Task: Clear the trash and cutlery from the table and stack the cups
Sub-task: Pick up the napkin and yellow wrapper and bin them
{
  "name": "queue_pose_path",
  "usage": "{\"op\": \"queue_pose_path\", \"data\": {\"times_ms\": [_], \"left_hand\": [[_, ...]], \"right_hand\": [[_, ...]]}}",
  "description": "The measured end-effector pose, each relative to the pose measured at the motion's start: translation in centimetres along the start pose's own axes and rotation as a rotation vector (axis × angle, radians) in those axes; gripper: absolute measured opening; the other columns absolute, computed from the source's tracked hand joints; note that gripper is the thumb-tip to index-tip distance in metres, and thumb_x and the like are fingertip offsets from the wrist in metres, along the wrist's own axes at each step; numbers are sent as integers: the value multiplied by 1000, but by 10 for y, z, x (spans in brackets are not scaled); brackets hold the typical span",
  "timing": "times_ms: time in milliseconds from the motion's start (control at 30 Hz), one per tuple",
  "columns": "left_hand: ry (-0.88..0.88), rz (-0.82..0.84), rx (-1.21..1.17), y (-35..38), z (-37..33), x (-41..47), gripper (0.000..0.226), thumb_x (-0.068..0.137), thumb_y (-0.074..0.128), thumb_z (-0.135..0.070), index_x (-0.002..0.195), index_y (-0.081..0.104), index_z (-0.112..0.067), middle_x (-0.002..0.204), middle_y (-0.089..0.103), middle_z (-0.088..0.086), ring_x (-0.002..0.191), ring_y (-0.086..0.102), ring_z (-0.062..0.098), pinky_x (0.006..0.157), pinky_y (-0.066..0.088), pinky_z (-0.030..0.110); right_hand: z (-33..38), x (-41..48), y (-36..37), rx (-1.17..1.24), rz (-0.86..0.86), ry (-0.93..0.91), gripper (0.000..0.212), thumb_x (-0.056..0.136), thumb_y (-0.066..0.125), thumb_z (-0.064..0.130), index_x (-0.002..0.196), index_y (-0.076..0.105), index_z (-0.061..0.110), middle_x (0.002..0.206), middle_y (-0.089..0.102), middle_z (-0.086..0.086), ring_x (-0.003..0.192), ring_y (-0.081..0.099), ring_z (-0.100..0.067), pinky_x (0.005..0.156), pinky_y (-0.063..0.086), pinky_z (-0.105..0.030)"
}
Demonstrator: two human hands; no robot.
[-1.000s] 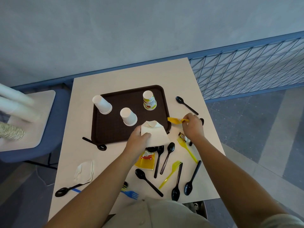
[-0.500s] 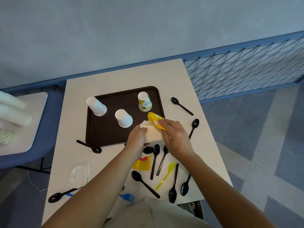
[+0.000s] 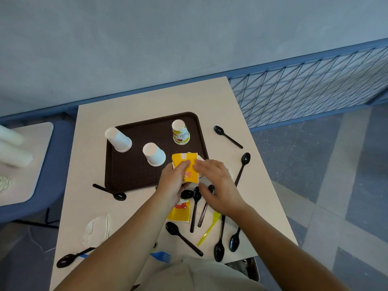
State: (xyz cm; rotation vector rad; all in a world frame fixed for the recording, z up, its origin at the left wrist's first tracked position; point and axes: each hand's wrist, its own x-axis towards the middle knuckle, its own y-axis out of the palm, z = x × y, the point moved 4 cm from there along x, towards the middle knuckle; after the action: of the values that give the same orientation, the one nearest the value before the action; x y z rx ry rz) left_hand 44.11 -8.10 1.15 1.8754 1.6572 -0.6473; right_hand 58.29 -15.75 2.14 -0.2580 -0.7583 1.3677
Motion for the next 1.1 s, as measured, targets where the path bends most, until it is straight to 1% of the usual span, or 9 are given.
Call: {"op": "queue_pose_path", "data": {"times_ms": [100, 167, 267, 367, 433, 567, 767, 1000, 1100], "left_hand": [[2, -56, -3, -3, -6, 2, 7, 99, 68, -26, 106, 66, -24, 105, 75, 4, 94, 71, 17, 77, 58, 34], [17, -56, 15, -4, -10, 1, 5, 99, 69, -26, 103, 66, -26, 104, 74, 2, 95, 71, 16, 74, 56, 32], [47, -38, 69, -7, -12, 1, 9, 97, 71, -30, 102, 65, -31, 108, 73, -2, 100, 70, 16, 82, 58, 36], [60, -29, 124, -8, -13, 3, 16, 94, 74, -36, 106, 64, -35, 114, 73, -4, 106, 70, 18, 96, 57, 45], [68, -24, 168, -8, -13, 4, 18, 93, 75, -39, 106, 63, -37, 113, 72, -6, 106, 70, 17, 97, 57, 45], [93, -8, 228, -7, -13, 4, 17, 94, 74, -40, 104, 60, -39, 113, 69, -8, 103, 68, 13, 93, 57, 42], [103, -5, 284, -9, -14, 7, 17, 95, 72, -40, 104, 57, -41, 113, 67, -11, 103, 66, 10, 94, 56, 41], [69, -31, 289, -15, -13, 13, 18, 96, 71, -40, 106, 56, -43, 112, 66, -13, 104, 66, 10, 97, 57, 44], [69, -35, 311, -17, -12, 14, 21, 96, 71, -41, 112, 56, -42, 113, 66, -13, 104, 66, 10, 98, 57, 44]], "right_hand": [[-21, 4, -23, 46, -238, 273, 36, 92, 61, 16, 128, 62, 16, 130, 61, 5, 122, 53, -16, 102, 43, -26], [-58, 5, -34, -43, -324, 565, 22, 94, 62, 19, 116, 62, 15, 114, 60, 2, 106, 57, -18, 90, 48, -31], [-120, -2, -33, -232, -97, 943, 26, 95, 58, 38, 104, 59, 13, 103, 64, -5, 91, 61, -24, 83, 53, -39], [-147, -9, -29, -410, 119, 1101, 41, 93, 54, 52, 103, 57, 12, 94, 65, -6, 83, 62, -26, 79, 55, -40], [-153, -9, -26, -437, 161, 1138, 36, 93, 54, 47, 104, 55, 13, 90, 59, -4, 82, 59, -26, 78, 53, -37], [-163, -1, -23, -407, 187, 1179, 18, 92, 50, 22, 104, 59, 12, 91, 57, -4, 83, 61, -27, 76, 53, -36], [-171, 28, -37, -311, -27, 1016, 19, 95, 48, 22, 104, 54, 7, 97, 57, -10, 84, 54, -28, 72, 44, -35], [-189, 91, -33, -337, 121, 850, 16, 99, 40, 6, 114, 44, 2, 104, 56, -18, 89, 55, -35, 73, 46, -42], [-201, 104, -27, -376, 153, 867, 18, 99, 45, 14, 116, 44, 6, 109, 57, -18, 97, 59, -38, 79, 50, -46]]}}
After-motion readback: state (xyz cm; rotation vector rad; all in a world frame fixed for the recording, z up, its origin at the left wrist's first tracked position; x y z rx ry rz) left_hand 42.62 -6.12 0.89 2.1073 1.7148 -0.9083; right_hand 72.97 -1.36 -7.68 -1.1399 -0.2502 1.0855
